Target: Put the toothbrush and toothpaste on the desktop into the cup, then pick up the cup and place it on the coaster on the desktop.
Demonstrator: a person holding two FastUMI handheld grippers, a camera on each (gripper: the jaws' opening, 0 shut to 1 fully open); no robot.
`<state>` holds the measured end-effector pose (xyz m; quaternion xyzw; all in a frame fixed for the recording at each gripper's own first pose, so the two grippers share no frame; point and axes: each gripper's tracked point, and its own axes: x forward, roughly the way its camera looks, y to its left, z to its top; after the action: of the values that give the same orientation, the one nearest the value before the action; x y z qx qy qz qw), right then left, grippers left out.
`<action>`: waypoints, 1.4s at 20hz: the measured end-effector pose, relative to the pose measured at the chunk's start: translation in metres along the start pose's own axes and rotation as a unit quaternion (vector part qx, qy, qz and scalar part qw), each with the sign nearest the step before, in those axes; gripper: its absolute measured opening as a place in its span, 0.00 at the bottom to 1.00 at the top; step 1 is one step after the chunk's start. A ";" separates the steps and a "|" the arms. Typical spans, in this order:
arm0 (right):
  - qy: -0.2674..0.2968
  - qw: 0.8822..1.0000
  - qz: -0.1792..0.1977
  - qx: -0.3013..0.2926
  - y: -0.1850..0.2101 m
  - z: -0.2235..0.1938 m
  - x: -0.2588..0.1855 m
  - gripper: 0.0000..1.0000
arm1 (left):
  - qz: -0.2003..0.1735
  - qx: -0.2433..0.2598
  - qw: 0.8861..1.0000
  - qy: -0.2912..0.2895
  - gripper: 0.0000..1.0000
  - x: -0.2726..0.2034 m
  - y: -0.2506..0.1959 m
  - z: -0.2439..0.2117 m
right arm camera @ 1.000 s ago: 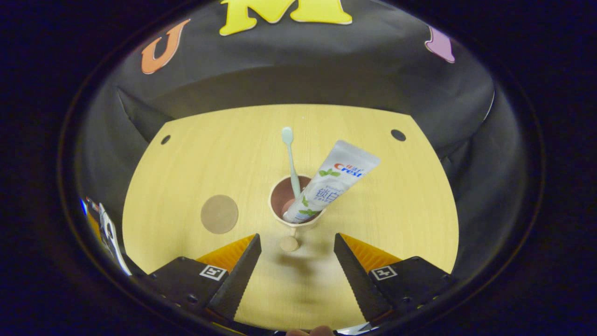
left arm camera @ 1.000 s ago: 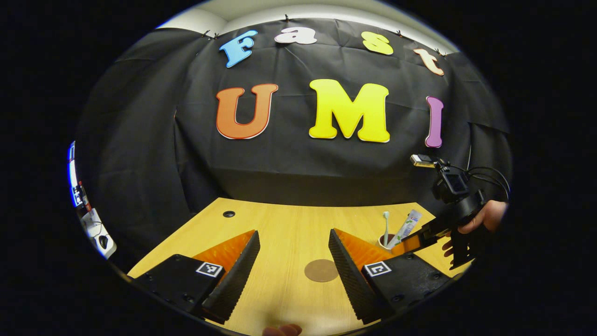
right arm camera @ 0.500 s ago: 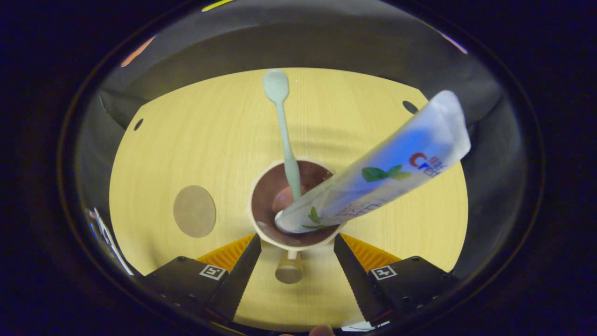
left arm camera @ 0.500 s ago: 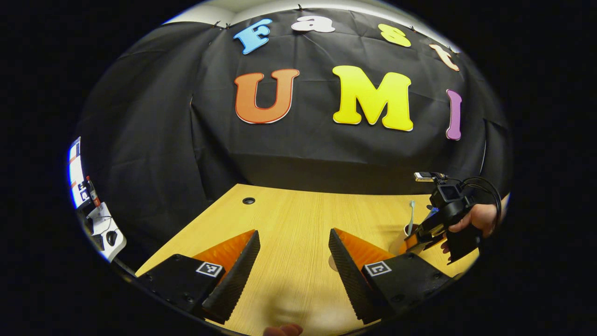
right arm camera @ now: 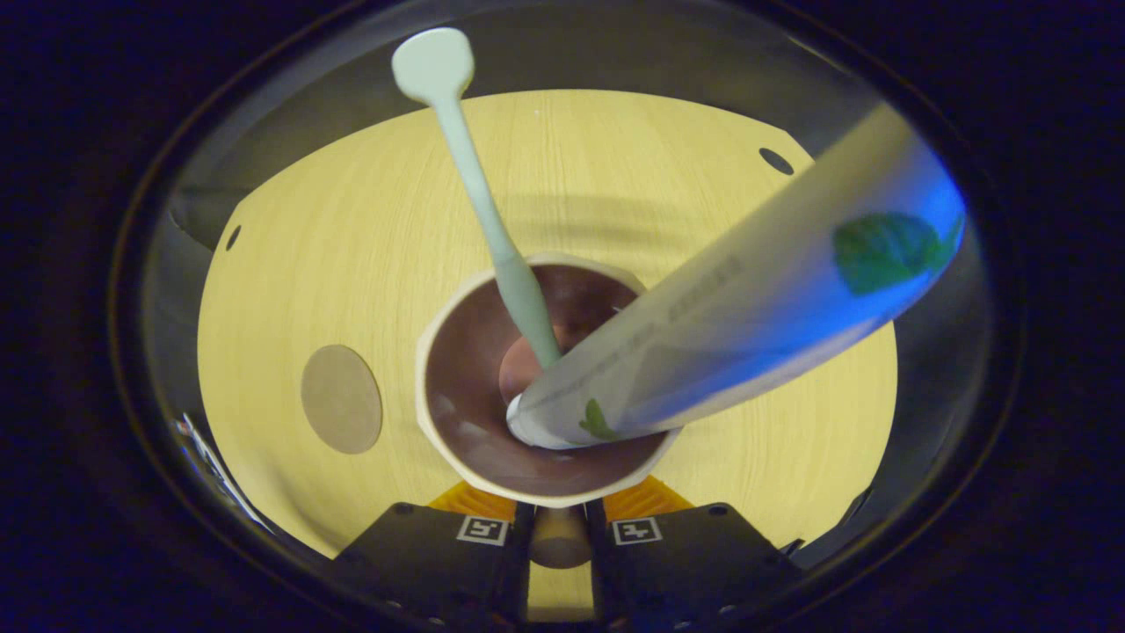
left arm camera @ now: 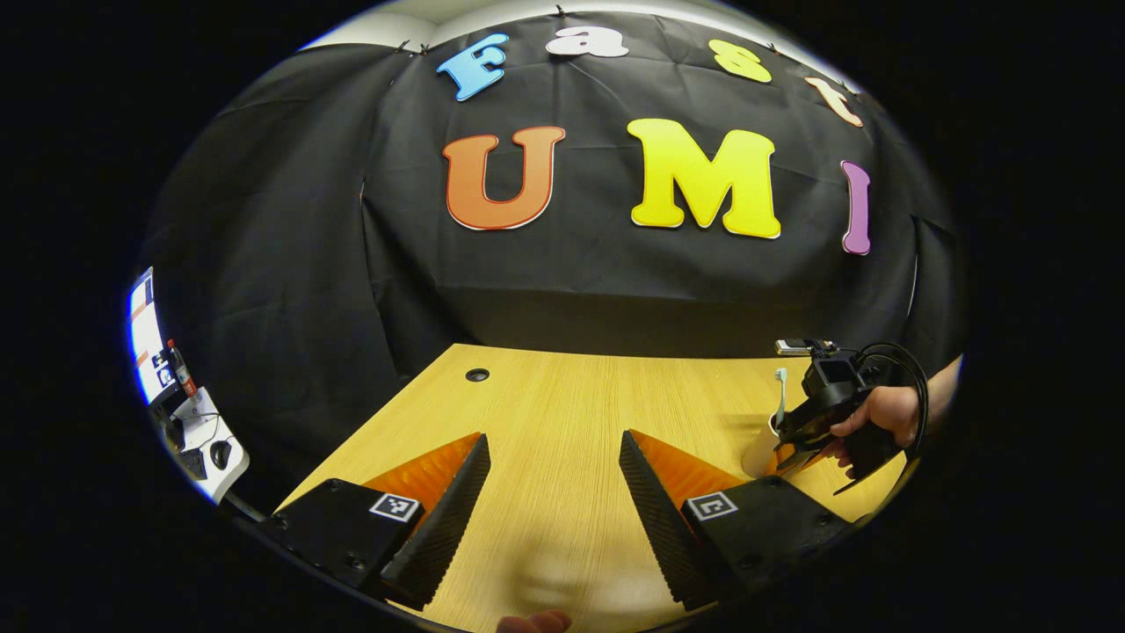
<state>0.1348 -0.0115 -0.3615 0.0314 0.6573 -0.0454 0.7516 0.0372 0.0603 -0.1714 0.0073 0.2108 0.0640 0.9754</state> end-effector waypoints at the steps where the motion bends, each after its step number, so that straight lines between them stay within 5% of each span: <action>1: 0.001 1.000 -0.001 -0.002 0.000 0.001 0.001 0.31 | -0.001 0.000 1.000 0.001 0.94 -0.001 -0.001 0.001; 7: -0.006 1.000 0.008 -0.018 0.000 0.001 0.001 0.22 | 0.000 -0.001 1.000 0.004 0.94 -0.010 0.001 -0.004; 14: -0.038 0.998 0.021 -0.050 0.007 0.010 -0.014 0.23 | 0.011 -0.010 1.000 0.003 0.94 -0.024 0.014 -0.009; 28: -0.020 0.987 0.051 -0.152 0.003 0.026 -0.018 0.20 | 0.083 -0.050 0.995 0.018 0.94 -0.067 0.089 -0.037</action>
<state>0.1583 -0.0112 -0.3407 -0.0505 0.6386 0.0931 0.7622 -0.0488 0.1392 -0.1737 -0.0248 0.2236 0.1557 0.9618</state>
